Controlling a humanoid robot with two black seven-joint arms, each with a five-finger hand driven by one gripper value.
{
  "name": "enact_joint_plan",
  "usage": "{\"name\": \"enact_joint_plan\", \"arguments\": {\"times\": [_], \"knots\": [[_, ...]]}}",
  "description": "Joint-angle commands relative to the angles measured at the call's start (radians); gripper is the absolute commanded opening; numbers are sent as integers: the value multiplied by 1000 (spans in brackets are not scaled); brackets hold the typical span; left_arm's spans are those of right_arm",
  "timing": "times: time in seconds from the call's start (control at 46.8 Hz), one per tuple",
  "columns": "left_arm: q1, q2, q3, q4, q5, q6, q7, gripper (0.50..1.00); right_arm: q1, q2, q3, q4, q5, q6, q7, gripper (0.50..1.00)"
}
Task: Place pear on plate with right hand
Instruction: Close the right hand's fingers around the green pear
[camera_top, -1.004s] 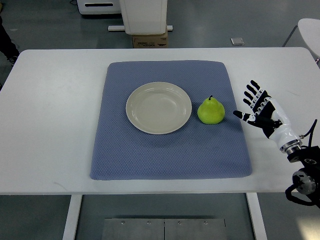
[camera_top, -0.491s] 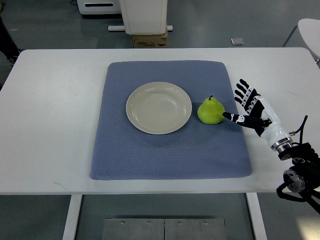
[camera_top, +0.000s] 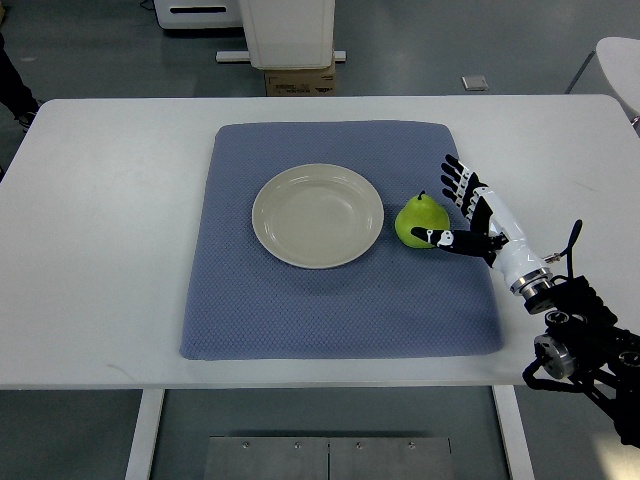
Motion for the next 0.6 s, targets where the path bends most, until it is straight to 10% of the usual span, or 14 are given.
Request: {"name": "enact_joint_plan", "arguments": {"times": [0.0,0.577], "knots": [[0,0,0,0,0,0,0,1000,9,6,-21,-10,0,-11,0,995],[0,0,0,0,0,0,0,1000,50,84,-113,-148,0,-56,0,985]]}}
